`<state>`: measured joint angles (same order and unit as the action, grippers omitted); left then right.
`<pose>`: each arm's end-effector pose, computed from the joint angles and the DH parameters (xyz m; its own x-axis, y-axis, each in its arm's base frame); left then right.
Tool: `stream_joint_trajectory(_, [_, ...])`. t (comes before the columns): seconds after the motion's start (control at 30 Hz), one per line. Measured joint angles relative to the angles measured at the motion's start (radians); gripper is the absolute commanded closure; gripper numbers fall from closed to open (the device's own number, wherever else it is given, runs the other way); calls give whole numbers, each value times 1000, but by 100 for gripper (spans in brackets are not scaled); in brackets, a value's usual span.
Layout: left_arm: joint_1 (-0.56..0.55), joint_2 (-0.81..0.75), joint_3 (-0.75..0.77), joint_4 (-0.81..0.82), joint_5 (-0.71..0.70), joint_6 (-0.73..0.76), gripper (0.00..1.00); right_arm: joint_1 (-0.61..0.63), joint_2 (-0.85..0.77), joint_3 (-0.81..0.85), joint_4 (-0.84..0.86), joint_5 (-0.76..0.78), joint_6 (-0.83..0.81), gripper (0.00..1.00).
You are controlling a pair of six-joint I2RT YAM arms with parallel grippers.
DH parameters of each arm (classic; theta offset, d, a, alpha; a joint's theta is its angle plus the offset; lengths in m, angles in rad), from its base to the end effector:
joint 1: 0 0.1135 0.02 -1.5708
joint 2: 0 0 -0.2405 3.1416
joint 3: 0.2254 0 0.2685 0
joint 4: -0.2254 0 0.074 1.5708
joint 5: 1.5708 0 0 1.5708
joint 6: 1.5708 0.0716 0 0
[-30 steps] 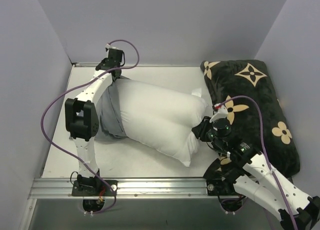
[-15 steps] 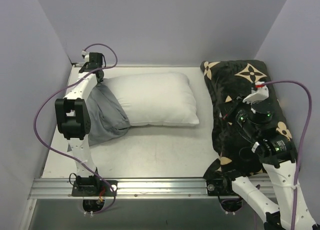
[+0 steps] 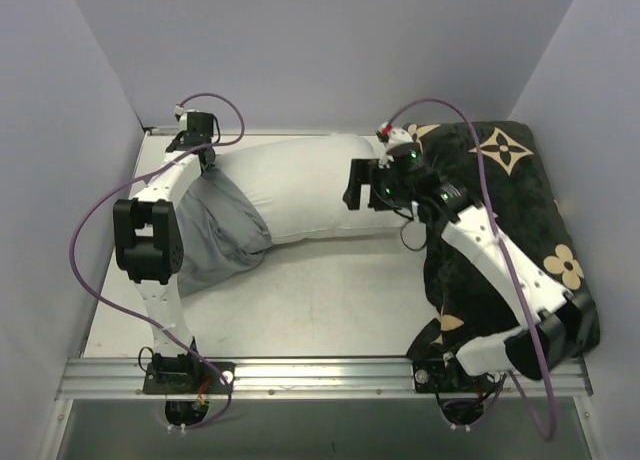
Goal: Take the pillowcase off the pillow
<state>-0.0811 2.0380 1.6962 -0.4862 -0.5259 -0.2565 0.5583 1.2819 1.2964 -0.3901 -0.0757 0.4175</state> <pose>0.4882 -0.0036 0.1969 -0.6421 -0.1679 -0.7480 -0.4458 0.8756 0.1861 0.2919 0.1887 0.3545 -0.5228 0.1502 -0.8391 -0.4112 0.8178 0.4026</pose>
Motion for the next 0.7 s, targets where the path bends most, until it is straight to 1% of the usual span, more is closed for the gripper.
stream_joint_trajectory(0.03, [-2, -2, -6, 6, 0, 5, 100, 2, 58, 27, 8, 11, -23, 7])
stream_joint_trajectory(0.07, [-7, -6, -9, 10, 1, 7, 100, 5, 114, 68, 10, 27, -50, 4])
stream_joint_trajectory(0.13, [-15, -13, -19, 19, 5, 15, 100, 6, 220, 149, 56, 68, -111, 0])
stream_joint_trajectory(0.23, [-29, -25, -30, 24, 14, 32, 100, -5, 353, 269, 115, 98, -183, 0])
stream_joint_trajectory(0.33, [-49, -39, -39, 25, 27, 50, 100, -56, 481, 380, 148, 64, -208, 0])
stream_joint_trajectory(0.43, [-68, -47, -46, 27, 39, 58, 100, -111, 599, 461, 143, 21, -208, 0])
stream_joint_trajectory(0.53, [-86, -49, -50, 28, 44, 60, 100, -146, 701, 488, 131, -41, -188, 0])
stream_joint_trajectory(0.63, [-103, -49, -52, 29, 43, 61, 100, -140, 740, 448, 146, -82, -164, 0])
stream_joint_trajectory(0.67, [-108, -49, -53, 29, 42, 62, 100, -138, 740, 429, 157, -94, -154, 4])
stream_joint_trajectory(0.7, [-113, -49, -55, 31, 39, 62, 100, -137, 740, 421, 164, -104, -149, 11])
